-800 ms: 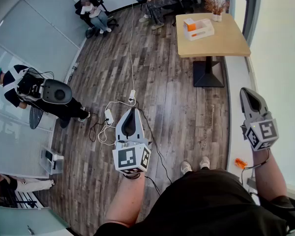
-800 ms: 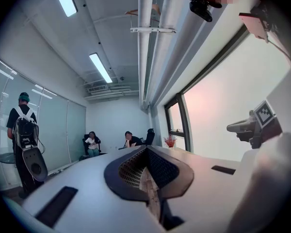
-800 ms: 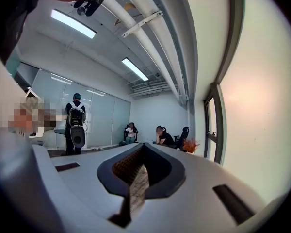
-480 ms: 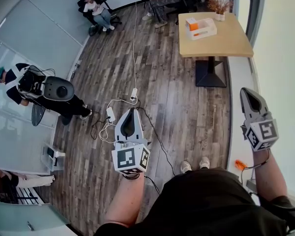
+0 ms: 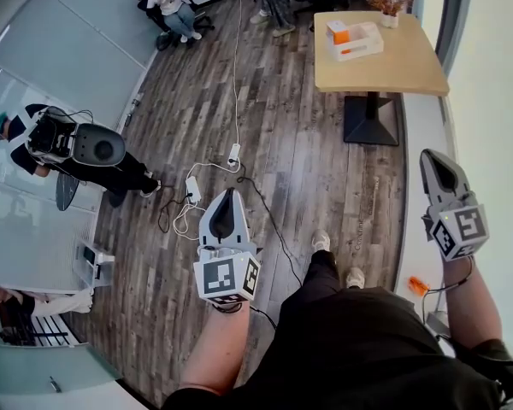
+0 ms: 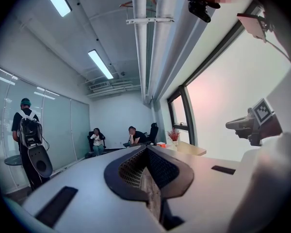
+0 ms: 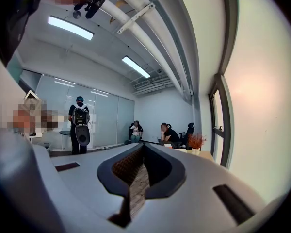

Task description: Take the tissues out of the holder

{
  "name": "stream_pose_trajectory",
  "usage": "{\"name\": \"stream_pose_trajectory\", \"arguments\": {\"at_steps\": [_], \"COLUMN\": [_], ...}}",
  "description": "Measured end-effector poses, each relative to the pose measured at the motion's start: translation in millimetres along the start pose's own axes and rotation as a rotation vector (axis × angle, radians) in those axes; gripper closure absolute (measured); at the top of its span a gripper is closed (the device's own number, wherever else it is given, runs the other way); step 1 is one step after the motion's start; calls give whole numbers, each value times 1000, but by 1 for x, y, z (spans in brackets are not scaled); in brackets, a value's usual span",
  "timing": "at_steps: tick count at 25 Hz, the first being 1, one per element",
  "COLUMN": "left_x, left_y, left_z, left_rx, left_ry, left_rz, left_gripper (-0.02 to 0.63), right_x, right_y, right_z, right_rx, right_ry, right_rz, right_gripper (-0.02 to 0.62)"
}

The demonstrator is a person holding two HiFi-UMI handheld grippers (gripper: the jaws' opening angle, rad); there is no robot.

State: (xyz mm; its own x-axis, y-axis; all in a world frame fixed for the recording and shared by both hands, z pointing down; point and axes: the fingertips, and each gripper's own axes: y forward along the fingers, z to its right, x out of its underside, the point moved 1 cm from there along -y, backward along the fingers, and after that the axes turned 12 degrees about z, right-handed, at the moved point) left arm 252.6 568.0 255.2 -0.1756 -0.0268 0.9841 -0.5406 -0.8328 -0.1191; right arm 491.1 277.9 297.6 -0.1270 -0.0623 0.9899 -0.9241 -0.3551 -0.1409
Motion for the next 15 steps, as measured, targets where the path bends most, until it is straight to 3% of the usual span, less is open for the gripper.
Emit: {"name": "stream_pose_trajectory", "arguments": {"at_steps": [15], "left_x": [35], "left_y": [127], "left_z": [-52], "left_rx": [66], "left_ry": [-47], "left_rz": [25], "left_gripper": [601], "right_x": [24], "right_y": [94], "right_z": [21], "right_rx": [78], "right_ry": [-37], "right_rz": [-65], "right_gripper": [591]}}
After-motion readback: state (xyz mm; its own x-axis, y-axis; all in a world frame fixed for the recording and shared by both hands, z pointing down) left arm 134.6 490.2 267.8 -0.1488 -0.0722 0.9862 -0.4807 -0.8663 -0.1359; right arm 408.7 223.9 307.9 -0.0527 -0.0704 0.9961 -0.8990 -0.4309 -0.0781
